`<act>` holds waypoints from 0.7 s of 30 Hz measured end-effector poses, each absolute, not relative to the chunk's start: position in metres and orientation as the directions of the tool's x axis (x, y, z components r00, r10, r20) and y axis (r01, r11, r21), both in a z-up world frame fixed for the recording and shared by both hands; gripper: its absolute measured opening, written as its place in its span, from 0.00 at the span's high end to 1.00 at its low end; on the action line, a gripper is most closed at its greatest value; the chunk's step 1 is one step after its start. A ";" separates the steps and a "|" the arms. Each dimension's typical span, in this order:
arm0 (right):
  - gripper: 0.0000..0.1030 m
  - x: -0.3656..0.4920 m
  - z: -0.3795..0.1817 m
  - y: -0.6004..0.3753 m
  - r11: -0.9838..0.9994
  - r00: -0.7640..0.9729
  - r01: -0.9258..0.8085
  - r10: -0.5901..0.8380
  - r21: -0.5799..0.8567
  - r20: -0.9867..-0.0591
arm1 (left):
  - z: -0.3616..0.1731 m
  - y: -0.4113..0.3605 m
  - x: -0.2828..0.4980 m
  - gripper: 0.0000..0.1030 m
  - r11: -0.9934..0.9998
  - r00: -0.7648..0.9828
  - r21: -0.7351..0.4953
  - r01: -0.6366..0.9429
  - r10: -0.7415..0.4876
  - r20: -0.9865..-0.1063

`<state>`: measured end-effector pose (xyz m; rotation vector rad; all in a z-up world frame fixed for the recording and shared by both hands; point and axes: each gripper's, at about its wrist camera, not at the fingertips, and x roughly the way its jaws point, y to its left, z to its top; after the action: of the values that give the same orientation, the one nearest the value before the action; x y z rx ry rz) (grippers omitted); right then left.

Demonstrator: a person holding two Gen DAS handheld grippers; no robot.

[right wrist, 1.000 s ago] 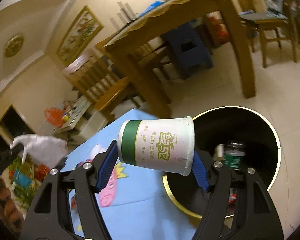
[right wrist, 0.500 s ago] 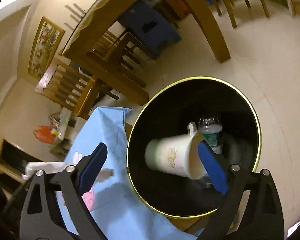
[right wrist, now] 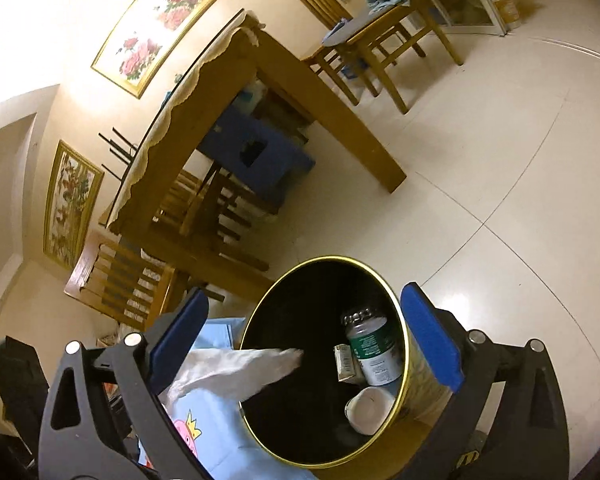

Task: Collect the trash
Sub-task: 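Drop the paper cup from the right gripper into the bin, then release the plastic bag from the left gripper into the bin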

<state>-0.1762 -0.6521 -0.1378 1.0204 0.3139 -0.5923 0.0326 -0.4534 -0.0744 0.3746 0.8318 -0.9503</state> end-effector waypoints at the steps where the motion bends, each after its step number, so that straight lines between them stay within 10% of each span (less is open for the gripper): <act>1: 0.08 -0.177 -0.137 -0.653 0.389 0.800 0.599 -0.318 0.700 -0.508 | -0.076 -0.454 0.032 0.61 0.551 0.312 -0.066 0.832 -0.564 -0.765; 4: 0.07 -0.177 -0.134 -0.652 0.401 0.796 0.605 -0.331 0.688 -0.507 | -0.087 -0.456 0.032 0.42 0.551 0.297 -0.071 0.831 -0.548 -0.782; 9: 0.07 -0.165 -0.129 -0.642 0.425 0.782 0.624 -0.331 0.656 -0.528 | -0.108 -0.439 0.033 0.39 0.580 0.275 -0.078 0.811 -0.495 -0.824; 13: 0.06 -0.150 -0.127 -0.634 0.466 0.759 0.648 -0.325 0.603 -0.564 | -0.113 -0.393 0.021 0.12 0.613 0.311 -0.040 0.789 -0.455 -0.835; 21: 0.06 -0.106 -0.120 -0.598 0.609 0.710 0.664 -0.334 0.434 -0.620 | -0.104 -0.266 0.018 0.07 0.726 0.387 -0.019 0.687 -0.389 -0.836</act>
<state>-0.1057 -0.5984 -0.1205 0.7016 0.5180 -0.6069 0.0178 -0.2661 -0.1040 0.3580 0.9483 -0.7033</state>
